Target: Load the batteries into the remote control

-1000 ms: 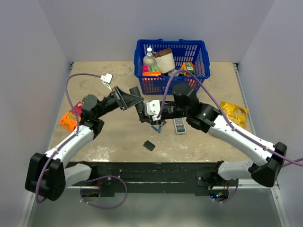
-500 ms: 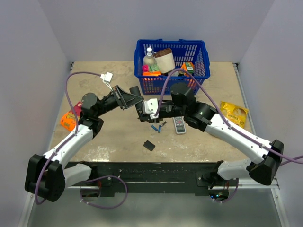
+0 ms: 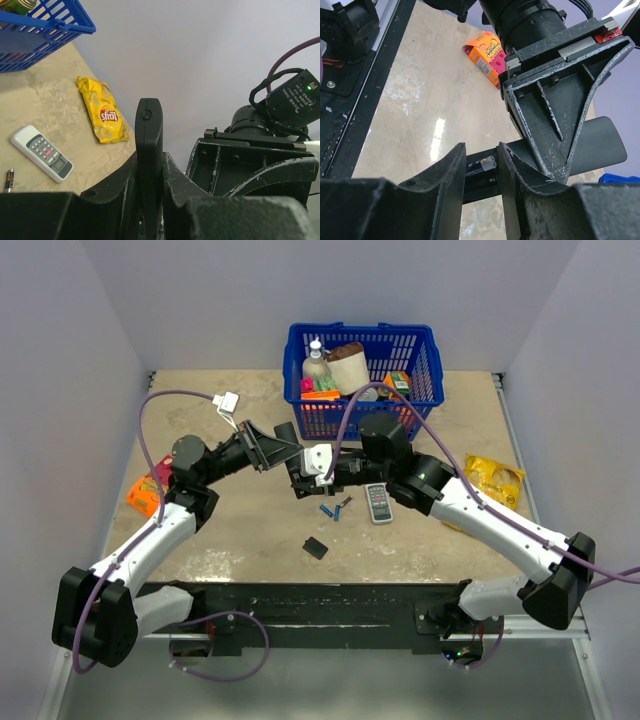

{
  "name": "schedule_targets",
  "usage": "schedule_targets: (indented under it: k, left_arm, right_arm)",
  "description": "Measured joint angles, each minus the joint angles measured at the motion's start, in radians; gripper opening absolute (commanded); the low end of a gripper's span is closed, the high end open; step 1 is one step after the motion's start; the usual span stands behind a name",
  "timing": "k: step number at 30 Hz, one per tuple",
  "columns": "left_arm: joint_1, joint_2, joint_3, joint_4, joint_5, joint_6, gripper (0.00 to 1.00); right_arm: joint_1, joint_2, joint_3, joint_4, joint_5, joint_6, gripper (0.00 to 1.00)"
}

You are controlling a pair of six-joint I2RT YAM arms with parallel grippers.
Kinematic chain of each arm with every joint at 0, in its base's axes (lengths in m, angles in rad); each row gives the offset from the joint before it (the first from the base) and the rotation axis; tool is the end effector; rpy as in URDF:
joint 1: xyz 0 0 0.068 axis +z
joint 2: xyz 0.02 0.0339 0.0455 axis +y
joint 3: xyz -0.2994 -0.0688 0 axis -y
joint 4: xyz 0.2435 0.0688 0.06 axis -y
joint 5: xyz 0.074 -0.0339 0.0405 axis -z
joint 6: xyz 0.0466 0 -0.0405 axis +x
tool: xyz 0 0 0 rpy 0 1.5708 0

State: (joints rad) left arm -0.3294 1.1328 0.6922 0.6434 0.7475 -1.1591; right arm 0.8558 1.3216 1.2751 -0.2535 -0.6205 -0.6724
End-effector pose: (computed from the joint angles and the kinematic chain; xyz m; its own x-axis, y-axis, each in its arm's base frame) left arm 0.2214 -0.1092 0.3568 -0.7186 -0.4646 -0.5174 0.5217 0.1318 -0.8429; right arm 0.1756 0.2436 0.4192 0.4579 -0.2456 -0.8544 -0.8862 -0.0498 -0.4606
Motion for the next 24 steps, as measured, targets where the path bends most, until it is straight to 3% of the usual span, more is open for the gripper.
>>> schedule_targets:
  k: [6, 24]
  left_arm:
    - [0.0, 0.0, 0.004, -0.003, 0.005, 0.0, 0.0]
    - [0.0, -0.005, -0.016, 0.069, -0.02, -0.044, 0.0]
  right_arm:
    - [-0.008, 0.007, 0.0, 0.0, -0.004, 0.003, 0.24]
    - [-0.018, 0.021, 0.0, 0.023, -0.05, 0.003, 0.19]
